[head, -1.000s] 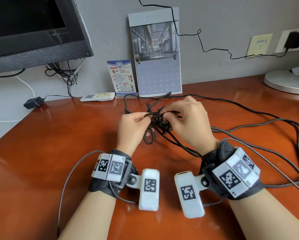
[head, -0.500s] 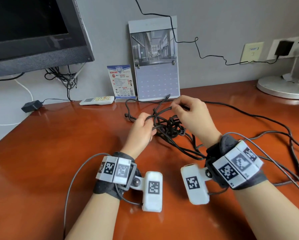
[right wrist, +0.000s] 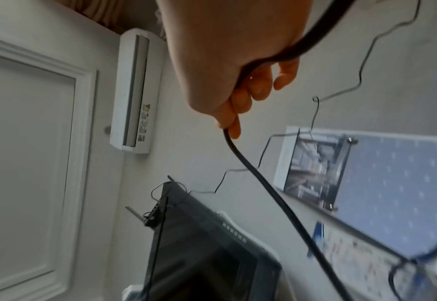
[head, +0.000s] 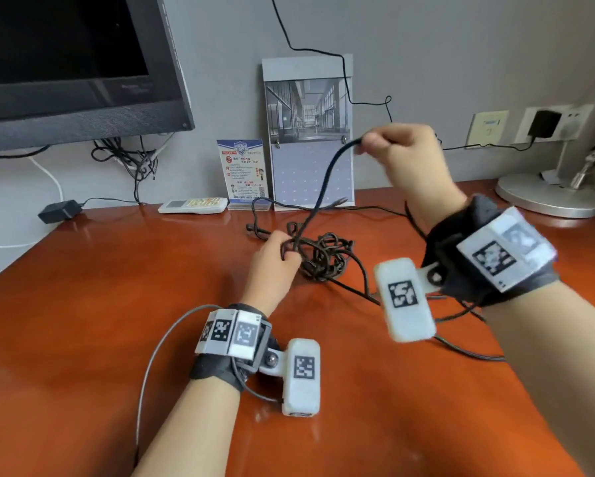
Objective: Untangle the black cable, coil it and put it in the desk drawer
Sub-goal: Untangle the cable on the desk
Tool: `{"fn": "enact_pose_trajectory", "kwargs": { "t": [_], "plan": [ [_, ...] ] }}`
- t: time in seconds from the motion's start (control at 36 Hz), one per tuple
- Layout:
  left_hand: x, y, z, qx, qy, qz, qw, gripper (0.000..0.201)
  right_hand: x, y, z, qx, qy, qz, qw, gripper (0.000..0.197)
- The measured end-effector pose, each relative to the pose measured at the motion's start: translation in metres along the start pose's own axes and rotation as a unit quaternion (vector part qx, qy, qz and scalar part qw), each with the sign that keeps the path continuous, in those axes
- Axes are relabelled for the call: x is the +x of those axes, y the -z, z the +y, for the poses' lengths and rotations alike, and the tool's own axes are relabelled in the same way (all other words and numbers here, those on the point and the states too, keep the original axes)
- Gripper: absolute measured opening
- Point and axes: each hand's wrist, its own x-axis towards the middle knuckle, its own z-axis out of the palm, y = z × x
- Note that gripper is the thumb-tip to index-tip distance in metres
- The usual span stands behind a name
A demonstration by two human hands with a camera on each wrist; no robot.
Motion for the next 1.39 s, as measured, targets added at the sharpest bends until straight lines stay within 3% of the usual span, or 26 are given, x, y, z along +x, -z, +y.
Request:
{"fn": "enact_pose_trajectory", "kwargs": {
  "t": [0.14,0.22,0.25,0.31,0.36,0.44,0.53,0.58,0.67,0.78,0.83,0.97,1.03,1.11,1.17,1.25,1.39],
  "plan": [
    [0.004,0.003,-0.01,-0.021,0.036,0.013,0.999,0.02,0.026,0.025,0.003,-0.009,-0.018,0.088,0.996,0.018],
    [0.003,0.003,-0.008,-0.009,0.036,0.022,0.999,0.02,0.035,0.035,0.017,-0.153,-0.034,0.09,0.984,0.029],
    [0.002,0.004,-0.008,0.0,0.036,0.028,0.999,0.02,0.036,0.037,0.021,-0.244,-0.043,0.078,0.966,0.033],
    [0.003,0.004,-0.009,0.02,0.033,0.039,0.998,0.024,0.029,0.033,0.022,-0.447,-0.028,0.017,0.894,0.039],
    [0.003,0.004,-0.009,0.036,0.028,0.047,0.998,0.026,0.016,0.024,0.019,-0.553,0.06,-0.061,0.829,0.049],
    [0.003,0.003,-0.006,0.048,0.022,0.05,0.997,0.026,-0.002,0.003,0.014,-0.584,0.196,-0.188,0.765,0.063],
    [0.002,0.004,-0.005,0.063,0.018,0.052,0.997,0.023,-0.016,-0.024,0.008,-0.559,0.245,-0.303,0.732,0.059],
    [0.001,0.005,-0.004,0.062,0.019,0.052,0.997,0.019,-0.022,-0.039,0.008,-0.545,0.253,-0.337,0.725,0.046],
    [0.0,0.007,-0.002,0.057,0.019,0.049,0.997,0.018,-0.026,-0.056,0.01,-0.561,0.276,-0.326,0.709,0.028],
    [0.0,0.008,0.0,0.05,0.022,0.045,0.997,0.019,-0.027,-0.061,0.008,-0.554,0.274,-0.292,0.73,0.019],
    [-0.001,0.009,-0.001,0.04,0.029,0.044,0.998,0.02,-0.024,-0.057,0.005,-0.521,0.281,-0.261,0.763,0.019],
    [0.0,0.01,-0.015,-0.01,0.078,0.026,0.997,0.019,0.005,-0.038,-0.023,-0.352,0.255,-0.089,0.896,0.018],
    [0.0,0.01,-0.017,-0.016,0.093,0.027,0.995,0.02,0.019,-0.028,-0.036,-0.301,0.228,-0.016,0.926,0.019],
    [0.0,0.011,-0.02,-0.033,0.1,0.037,0.994,0.02,0.035,-0.01,-0.045,-0.274,0.172,0.064,0.944,0.021],
    [-0.001,0.012,-0.021,-0.041,0.105,0.043,0.993,0.018,0.039,-0.002,-0.043,-0.337,0.133,0.069,0.93,0.023],
    [0.001,0.01,-0.022,-0.048,0.101,0.049,0.992,0.018,0.03,0.0,-0.039,-0.475,0.108,0.018,0.873,0.03],
    [0.003,0.008,-0.021,-0.034,0.082,0.051,0.995,0.017,-0.002,-0.022,-0.035,-0.564,0.288,-0.158,0.757,0.059]
  ]
}}
